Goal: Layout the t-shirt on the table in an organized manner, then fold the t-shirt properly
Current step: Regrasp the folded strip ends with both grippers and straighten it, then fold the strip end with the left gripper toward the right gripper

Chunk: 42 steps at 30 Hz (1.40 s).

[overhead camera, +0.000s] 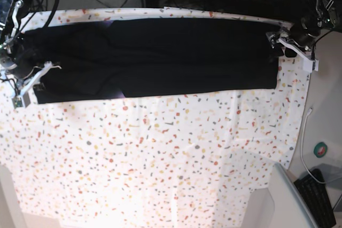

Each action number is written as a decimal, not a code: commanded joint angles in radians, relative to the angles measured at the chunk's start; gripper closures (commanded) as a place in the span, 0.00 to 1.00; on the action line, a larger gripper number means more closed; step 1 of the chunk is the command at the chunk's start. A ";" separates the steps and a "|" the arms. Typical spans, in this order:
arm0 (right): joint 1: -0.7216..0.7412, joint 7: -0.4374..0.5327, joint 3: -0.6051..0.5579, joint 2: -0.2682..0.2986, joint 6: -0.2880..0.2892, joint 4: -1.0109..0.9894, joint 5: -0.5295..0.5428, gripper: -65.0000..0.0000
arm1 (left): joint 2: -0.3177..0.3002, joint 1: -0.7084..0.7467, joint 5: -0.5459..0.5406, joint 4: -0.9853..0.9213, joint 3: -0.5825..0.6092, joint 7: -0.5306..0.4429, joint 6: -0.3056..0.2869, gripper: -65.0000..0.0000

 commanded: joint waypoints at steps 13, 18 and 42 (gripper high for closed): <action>-0.006 0.017 0.009 0.011 0.002 0.016 0.012 1.00 | -0.005 -0.094 0.097 -0.149 0.120 0.003 -0.008 0.77; -0.012 0.017 0.009 0.011 0.002 0.017 0.012 1.00 | -0.073 -0.161 0.098 -0.158 0.120 0.004 -0.008 1.00; -0.001 0.017 0.002 0.011 0.002 0.016 0.012 1.00 | 0.213 -0.039 0.098 0.526 0.129 0.357 0.237 1.00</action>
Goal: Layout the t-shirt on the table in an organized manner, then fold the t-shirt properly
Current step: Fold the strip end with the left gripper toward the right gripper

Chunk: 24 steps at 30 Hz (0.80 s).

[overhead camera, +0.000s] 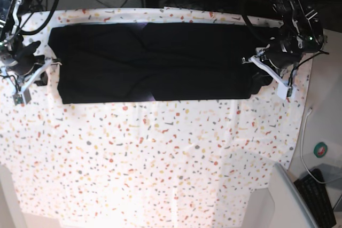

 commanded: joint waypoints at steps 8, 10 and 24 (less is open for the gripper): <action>0.014 0.022 0.003 0.015 0.003 0.016 0.011 1.00 | 0.040 -0.062 -0.028 -0.028 0.196 -0.008 0.048 1.00; 0.014 0.022 0.006 0.015 0.003 0.016 0.011 1.00 | 0.059 -0.081 -0.028 -0.061 0.224 -0.009 0.096 1.00; 0.017 0.022 0.011 0.015 0.003 0.016 0.011 1.00 | 0.068 -0.148 -0.028 -0.182 0.397 -0.009 0.122 1.00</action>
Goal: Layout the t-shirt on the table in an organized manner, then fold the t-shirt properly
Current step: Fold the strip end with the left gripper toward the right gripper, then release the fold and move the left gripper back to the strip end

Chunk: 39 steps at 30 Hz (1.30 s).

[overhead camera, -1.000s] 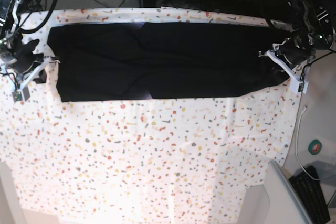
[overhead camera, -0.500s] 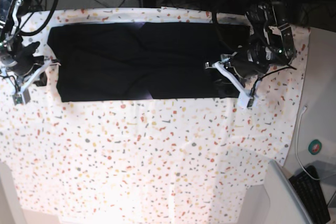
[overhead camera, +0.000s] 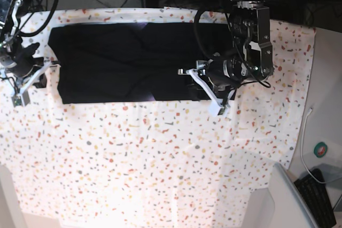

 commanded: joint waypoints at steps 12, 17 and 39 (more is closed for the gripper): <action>0.013 0.017 0.007 0.010 0.003 0.016 0.011 1.00 | 0.007 -0.015 -0.019 0.013 0.001 -0.012 -0.001 1.00; 0.013 0.017 0.007 0.010 0.003 0.016 0.011 1.00 | 0.007 -0.015 -0.019 0.013 0.001 -0.010 -0.001 0.89; -0.032 0.017 -0.001 0.007 0.004 0.096 0.011 1.00 | -0.090 0.039 -0.022 0.186 0.001 -0.006 -0.007 1.00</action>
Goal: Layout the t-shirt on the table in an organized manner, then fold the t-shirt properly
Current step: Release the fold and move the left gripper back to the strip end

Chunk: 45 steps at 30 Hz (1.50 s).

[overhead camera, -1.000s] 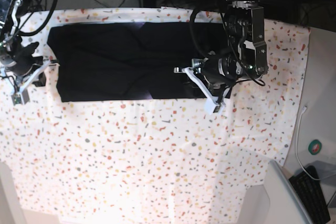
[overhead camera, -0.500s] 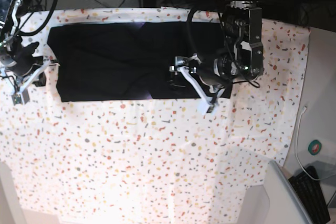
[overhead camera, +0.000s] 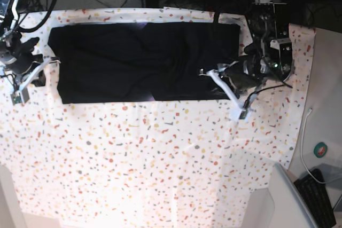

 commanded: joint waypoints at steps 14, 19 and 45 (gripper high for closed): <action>0.028 0.019 0.003 -0.007 0.004 0.016 0.012 1.00 | -0.062 0.122 -0.032 -0.128 0.024 -0.138 -0.013 1.00; 0.030 0.019 0.003 -0.006 0.004 0.016 0.012 1.00 | -0.053 0.115 -0.033 -0.062 0.033 -0.130 -0.013 1.00; 0.055 -0.116 0.014 -0.013 0.004 0.016 0.013 1.00 | -0.043 0.101 -0.033 -0.076 0.142 -0.146 -0.013 1.00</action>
